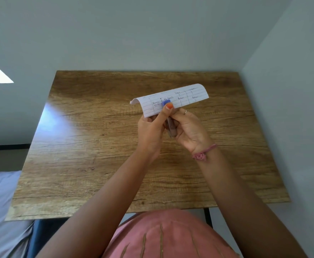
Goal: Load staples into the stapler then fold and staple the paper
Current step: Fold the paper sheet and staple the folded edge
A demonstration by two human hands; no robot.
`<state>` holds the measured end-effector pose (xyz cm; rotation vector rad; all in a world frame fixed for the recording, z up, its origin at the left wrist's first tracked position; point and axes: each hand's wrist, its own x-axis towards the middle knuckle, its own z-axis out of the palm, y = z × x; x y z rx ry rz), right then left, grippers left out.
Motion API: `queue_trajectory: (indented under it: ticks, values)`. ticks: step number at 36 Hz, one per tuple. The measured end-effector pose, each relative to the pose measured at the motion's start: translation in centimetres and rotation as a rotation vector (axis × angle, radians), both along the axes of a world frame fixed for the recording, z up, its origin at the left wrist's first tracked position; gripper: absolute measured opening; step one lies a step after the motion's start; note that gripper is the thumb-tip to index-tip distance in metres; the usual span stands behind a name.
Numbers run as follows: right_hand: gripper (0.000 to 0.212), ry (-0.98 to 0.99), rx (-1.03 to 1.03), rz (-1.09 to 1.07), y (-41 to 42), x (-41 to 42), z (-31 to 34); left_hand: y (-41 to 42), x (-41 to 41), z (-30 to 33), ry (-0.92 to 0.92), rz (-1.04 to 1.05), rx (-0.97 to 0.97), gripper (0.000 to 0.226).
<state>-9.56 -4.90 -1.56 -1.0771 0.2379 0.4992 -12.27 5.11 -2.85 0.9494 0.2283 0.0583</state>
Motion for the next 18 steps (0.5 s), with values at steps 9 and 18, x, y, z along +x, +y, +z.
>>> queue_trajectory:
  ticks: [9,18]
  values:
    - [0.036,-0.105,-0.078,0.136,-1.6,0.2,-0.3,0.7,0.6,-0.4,0.088,0.048,-0.129,0.022]
    - [0.036,-0.274,-0.781,0.155,-4.9,-0.1,-4.7,3.3,2.4,0.3,0.116,0.148,-0.27,0.028]
